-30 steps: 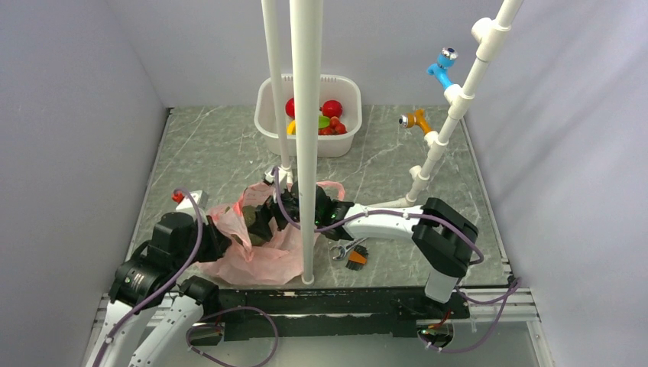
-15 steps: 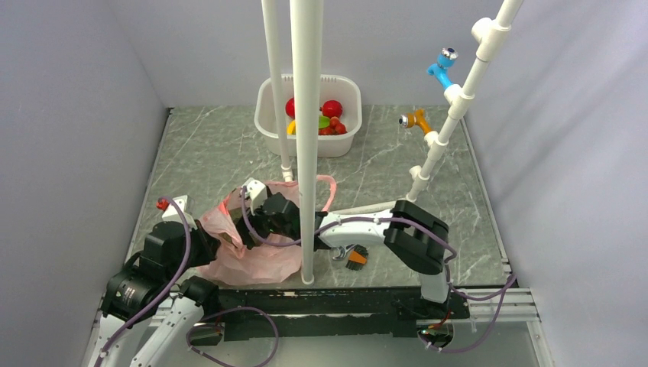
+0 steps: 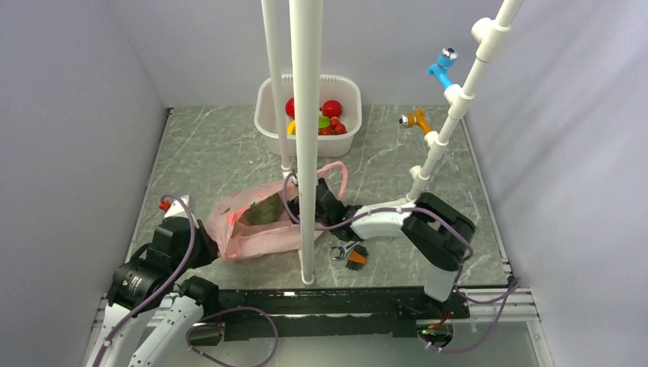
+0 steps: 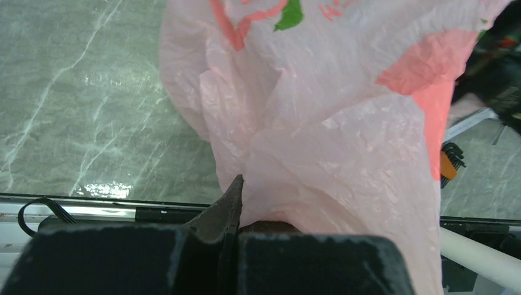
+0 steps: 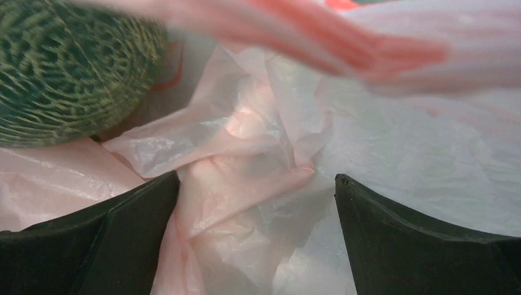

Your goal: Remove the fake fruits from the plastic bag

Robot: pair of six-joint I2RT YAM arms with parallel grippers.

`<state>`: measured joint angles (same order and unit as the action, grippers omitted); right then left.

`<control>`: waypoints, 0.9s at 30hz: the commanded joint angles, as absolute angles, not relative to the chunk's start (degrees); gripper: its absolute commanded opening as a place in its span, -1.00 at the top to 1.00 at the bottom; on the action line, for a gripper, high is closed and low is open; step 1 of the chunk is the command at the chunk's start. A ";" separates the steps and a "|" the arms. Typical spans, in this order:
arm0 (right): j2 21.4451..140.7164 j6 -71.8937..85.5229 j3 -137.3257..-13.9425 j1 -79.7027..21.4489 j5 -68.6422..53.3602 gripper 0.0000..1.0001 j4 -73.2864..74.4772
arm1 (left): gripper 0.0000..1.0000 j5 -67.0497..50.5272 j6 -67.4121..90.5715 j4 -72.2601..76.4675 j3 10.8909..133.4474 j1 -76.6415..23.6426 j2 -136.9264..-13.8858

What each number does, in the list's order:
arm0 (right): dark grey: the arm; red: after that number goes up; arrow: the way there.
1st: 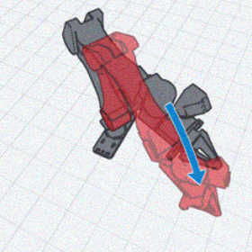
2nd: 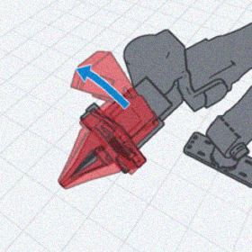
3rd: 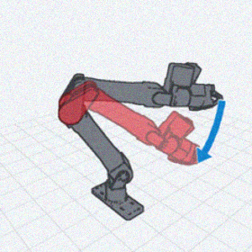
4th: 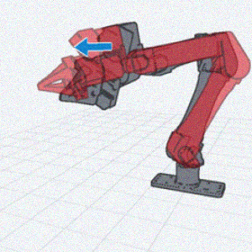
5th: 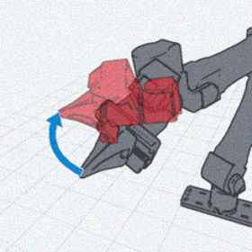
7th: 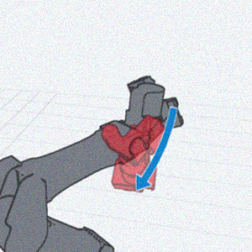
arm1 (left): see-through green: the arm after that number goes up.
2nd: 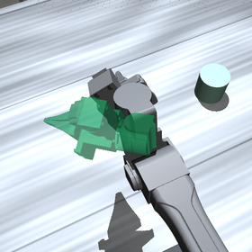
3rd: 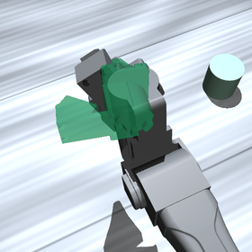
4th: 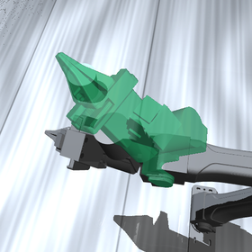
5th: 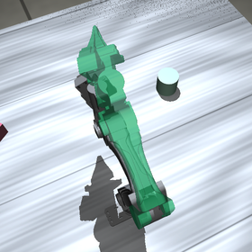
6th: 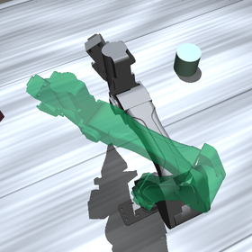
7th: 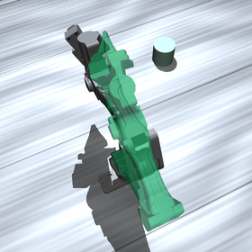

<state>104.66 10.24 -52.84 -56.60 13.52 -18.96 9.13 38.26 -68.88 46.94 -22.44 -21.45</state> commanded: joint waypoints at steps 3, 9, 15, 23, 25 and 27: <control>93.11 8.32 -50.69 -58.33 6.02 -0.99 -25.80 | 1.00 7.21 40.74 -68.48 44.26 -22.50 -25.59; 95.74 5.19 -55.12 -60.86 -2.47 -0.99 -27.69 | 1.00 5.18 39.80 -68.93 43.86 -22.50 -27.62; 100.85 2.39 -63.92 -63.75 -7.85 -0.99 -27.55 | 1.00 3.34 39.73 -70.10 43.23 -22.50 -29.68; 108.82 -6.54 -72.77 -64.22 -16.04 -0.86 -25.78 | 1.00 8.24 39.26 -75.64 44.67 -22.50 -29.67; 111.18 -7.95 -74.84 -64.29 -14.27 -0.81 -24.57 | 1.00 8.27 39.45 -75.32 44.41 -22.45 -29.30; 112.92 -9.16 -75.39 -64.25 -9.76 -0.80 -24.63 | 1.00 8.37 39.59 -74.84 44.41 -22.46 -28.67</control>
